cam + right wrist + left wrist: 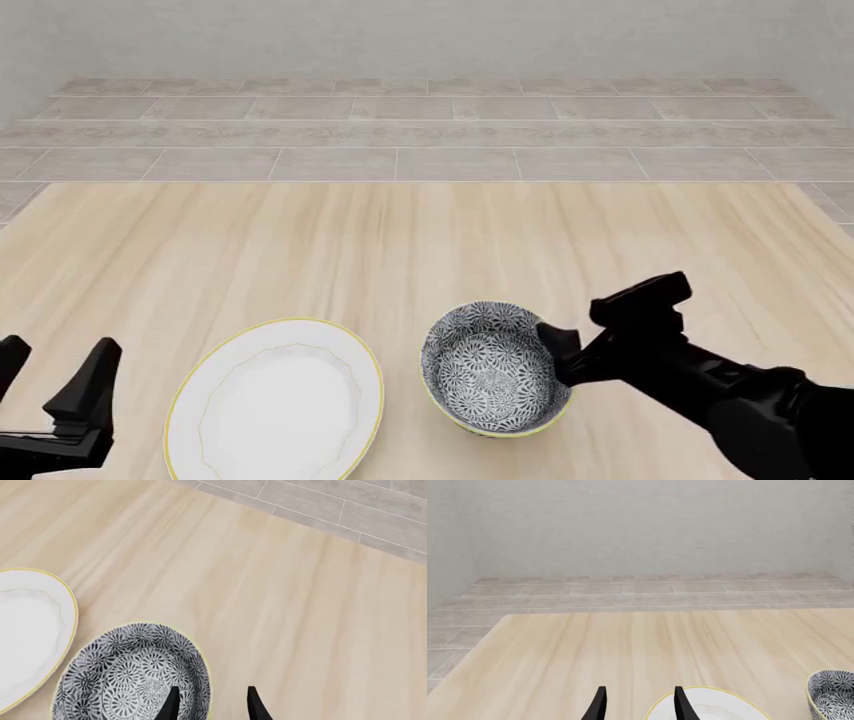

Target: Put the bowl on the plate.

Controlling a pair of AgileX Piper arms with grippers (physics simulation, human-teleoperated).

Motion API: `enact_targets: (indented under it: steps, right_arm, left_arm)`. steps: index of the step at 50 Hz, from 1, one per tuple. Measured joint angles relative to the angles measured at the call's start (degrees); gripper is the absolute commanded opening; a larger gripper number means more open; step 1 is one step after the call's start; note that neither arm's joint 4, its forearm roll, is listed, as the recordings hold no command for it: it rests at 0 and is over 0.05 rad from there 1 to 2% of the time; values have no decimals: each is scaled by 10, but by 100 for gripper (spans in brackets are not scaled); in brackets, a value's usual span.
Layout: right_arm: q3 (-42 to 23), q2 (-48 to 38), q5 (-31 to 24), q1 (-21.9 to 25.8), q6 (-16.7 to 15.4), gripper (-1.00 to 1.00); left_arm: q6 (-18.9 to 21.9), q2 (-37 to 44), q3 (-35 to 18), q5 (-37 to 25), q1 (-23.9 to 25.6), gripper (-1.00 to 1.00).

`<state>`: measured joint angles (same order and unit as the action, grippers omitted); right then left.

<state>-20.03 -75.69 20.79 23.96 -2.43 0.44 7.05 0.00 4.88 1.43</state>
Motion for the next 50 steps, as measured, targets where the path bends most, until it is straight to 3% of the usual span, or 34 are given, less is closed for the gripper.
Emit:
enact_targets:
  steps: [50]
  right_arm:
    - [7, -63, 41, 3, 0, 100]
  left_arm:
    - [1, 19, 0, 17, 4, 100]
